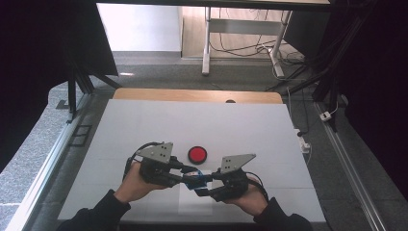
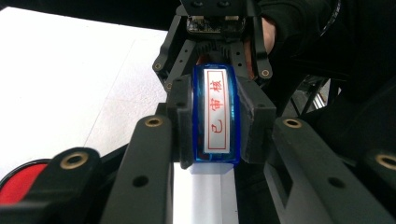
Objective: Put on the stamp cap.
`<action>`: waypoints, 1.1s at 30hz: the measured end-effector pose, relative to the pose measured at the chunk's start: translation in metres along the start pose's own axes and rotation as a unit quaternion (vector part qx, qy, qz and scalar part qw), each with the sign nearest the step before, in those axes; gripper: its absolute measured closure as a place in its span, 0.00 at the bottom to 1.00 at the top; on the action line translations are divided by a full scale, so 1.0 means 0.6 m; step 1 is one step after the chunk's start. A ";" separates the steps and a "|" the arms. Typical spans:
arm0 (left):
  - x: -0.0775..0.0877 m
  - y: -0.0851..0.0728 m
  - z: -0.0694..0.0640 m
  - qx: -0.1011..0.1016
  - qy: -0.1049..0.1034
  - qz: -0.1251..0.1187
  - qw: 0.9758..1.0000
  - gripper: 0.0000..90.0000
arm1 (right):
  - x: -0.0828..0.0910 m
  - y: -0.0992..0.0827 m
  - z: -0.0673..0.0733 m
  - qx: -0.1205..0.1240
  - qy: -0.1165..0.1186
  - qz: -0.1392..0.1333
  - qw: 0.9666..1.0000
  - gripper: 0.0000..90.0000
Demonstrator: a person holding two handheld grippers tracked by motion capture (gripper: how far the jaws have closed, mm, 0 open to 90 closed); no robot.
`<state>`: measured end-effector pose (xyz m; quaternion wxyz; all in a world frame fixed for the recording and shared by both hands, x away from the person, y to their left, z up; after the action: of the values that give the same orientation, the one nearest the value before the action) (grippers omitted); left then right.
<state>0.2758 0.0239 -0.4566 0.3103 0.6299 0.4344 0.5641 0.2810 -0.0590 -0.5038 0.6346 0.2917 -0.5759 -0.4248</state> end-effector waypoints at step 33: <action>0.029 -0.003 0.025 0.026 0.059 0.014 0.998 0.78 | 0.044 -0.018 -0.027 -0.021 -0.099 0.014 0.995 0.32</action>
<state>0.2901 0.0420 -0.4532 0.2599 0.6089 0.4578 0.5934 0.2938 -0.0890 -0.5027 0.5865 0.2263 -0.6308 -0.4549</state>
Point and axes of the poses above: each handheld gripper's, and its own axes: x roughly backward along the jaws, y roughly out of its top, z roughly to its left, the point moved 10 cm from there along -x, roughly forward along the jaws, and after that the axes turned 3 degrees about x, right-handed, at the moved point
